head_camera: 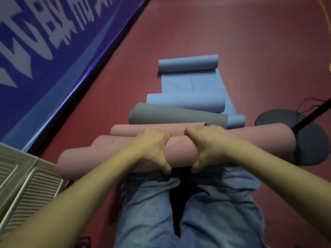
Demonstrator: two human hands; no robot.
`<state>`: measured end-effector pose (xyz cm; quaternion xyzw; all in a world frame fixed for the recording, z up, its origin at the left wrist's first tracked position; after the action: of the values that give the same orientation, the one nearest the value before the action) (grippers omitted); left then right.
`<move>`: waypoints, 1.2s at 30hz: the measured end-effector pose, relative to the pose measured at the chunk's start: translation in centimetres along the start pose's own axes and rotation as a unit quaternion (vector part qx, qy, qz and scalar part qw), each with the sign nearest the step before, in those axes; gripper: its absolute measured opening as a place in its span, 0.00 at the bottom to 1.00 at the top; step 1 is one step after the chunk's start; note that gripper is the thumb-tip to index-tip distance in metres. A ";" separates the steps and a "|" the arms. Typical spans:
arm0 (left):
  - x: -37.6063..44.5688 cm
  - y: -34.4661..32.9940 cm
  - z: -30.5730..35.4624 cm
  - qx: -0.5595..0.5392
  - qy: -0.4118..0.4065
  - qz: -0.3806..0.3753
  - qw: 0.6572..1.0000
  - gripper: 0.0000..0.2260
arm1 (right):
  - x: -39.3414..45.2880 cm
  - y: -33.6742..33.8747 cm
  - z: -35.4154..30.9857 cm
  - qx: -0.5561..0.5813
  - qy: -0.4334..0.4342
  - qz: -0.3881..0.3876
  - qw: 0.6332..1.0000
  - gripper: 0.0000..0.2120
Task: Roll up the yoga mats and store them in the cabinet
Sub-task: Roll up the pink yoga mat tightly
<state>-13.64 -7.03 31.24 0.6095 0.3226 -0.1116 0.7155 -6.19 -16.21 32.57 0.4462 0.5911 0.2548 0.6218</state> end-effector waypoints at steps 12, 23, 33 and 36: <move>-2.1 -2.8 2.3 -0.131 -0.061 -0.111 0.983 0.35 | -3.3 -0.3 -1.1 0.026 -0.009 -0.081 0.996 0.35; -4.4 -1.9 2.3 -0.086 -0.087 0.096 0.988 0.36 | -0.6 -1.9 -0.7 0.082 -0.020 -0.208 0.974 0.37; -4.5 -2.9 4.9 0.077 0.031 0.171 0.982 0.53 | 0.4 -2.5 0.2 0.154 0.005 -0.228 0.961 0.40; -3.5 -2.6 4.7 0.093 0.024 0.149 0.984 0.46 | -0.1 -2.2 1.1 0.131 -0.024 -0.208 0.969 0.43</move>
<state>-16.22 -12.89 31.43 0.7175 0.2335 -0.0185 0.6560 -5.63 -17.60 30.60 0.3973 0.6841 0.0293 0.6110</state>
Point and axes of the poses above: each hand's wrist, its own x-axis towards the middle knuckle, its own y-axis out of the back of the hand, z = x × y, the point moved 10 cm from there along x, towards the middle knuckle, and after that the axes turned 15 degrees about -z, right-handed, at the moved point
